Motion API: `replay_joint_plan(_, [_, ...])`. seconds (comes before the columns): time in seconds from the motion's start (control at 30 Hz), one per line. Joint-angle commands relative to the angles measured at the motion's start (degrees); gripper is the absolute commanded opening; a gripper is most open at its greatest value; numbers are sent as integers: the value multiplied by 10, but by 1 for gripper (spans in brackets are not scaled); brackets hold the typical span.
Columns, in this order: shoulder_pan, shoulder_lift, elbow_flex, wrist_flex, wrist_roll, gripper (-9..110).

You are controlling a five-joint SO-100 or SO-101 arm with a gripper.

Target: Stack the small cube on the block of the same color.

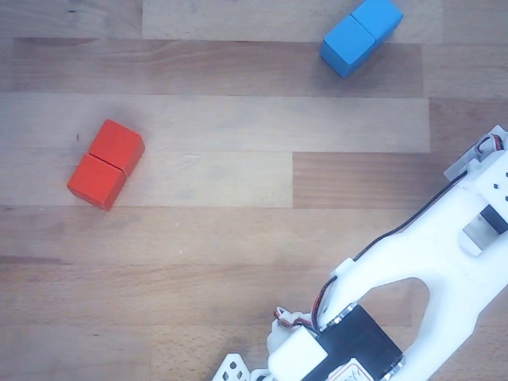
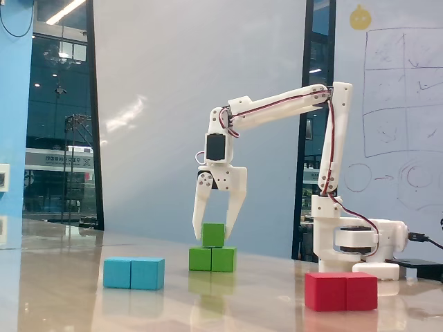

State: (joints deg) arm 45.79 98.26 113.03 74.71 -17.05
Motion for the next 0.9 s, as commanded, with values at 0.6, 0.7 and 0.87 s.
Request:
replay_joint_plan(0.6, [6,-4,-4,4,-41,16])
replay_joint_plan(0.7, [6,-4,-4,5,-43,20])
replay_joint_plan(0.87, [5,-3,-4,6,-44,21])
